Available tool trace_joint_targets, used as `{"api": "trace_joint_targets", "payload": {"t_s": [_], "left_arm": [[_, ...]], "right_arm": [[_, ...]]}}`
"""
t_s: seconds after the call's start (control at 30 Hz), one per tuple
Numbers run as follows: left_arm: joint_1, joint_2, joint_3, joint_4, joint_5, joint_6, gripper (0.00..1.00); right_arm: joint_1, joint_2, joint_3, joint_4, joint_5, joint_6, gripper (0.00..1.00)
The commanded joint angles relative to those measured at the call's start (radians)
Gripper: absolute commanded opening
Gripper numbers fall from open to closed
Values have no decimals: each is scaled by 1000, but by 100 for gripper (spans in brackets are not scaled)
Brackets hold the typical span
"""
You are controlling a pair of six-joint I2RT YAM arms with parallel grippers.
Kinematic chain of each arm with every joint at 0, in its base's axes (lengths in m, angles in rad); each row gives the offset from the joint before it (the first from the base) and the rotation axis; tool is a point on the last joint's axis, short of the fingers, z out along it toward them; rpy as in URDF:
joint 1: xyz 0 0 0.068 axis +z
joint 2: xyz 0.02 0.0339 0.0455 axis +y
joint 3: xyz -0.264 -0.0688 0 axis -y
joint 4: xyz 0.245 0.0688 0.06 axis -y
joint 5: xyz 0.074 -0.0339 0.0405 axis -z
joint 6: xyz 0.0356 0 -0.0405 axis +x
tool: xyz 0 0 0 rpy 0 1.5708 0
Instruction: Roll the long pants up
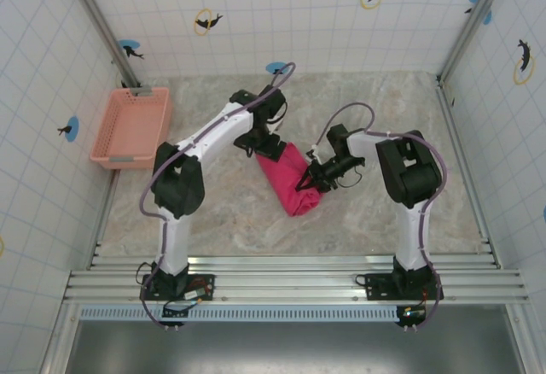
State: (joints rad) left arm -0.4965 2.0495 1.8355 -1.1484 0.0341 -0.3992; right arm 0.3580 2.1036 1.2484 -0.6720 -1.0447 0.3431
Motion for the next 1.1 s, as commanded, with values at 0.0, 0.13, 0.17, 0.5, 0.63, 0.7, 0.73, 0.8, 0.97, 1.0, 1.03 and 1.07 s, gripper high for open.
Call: {"api": "trace_joint_targets", "payload": {"t_s": [0.0, 0.13, 0.17, 0.5, 0.63, 0.7, 0.73, 0.8, 0.97, 1.0, 1.03, 1.07], "left_arm": [[8, -63, -132, 48, 135, -112, 98], [25, -54, -230, 132, 249, -173, 98], [28, -41, -241, 141, 265, -193, 98], [113, -100, -638, 905, 569, -552, 98], [113, -64, -636, 1028, 572, -594, 98], [113, -56, -649, 1150, 586, -635, 98], [113, -53, -651, 1190, 588, -645, 98], [112, -39, -642, 1253, 610, -657, 97], [100, 58, -599, 1327, 692, -699, 98], [94, 87, -591, 1348, 710, -720, 97], [87, 117, -588, 1409, 734, -743, 98], [79, 148, -591, 1473, 754, -782, 98]], "right_arm": [[-22, 138, -54, 71, 358, 125, 19], [-31, 173, -43, 75, 342, 126, 19], [-32, 181, -40, 74, 335, 125, 19], [-50, 228, 0, 58, 282, 97, 19], [-56, 233, 2, 35, 266, 74, 19], [-60, 240, 4, 19, 268, 60, 19], [-62, 241, 1, 18, 266, 59, 19], [-68, 245, 5, 15, 262, 57, 19], [-68, 261, 32, 0, 249, 48, 19], [-69, 265, 36, -4, 245, 47, 18], [-68, 265, 41, -5, 241, 46, 18], [-69, 266, 44, -4, 234, 45, 18]]}}
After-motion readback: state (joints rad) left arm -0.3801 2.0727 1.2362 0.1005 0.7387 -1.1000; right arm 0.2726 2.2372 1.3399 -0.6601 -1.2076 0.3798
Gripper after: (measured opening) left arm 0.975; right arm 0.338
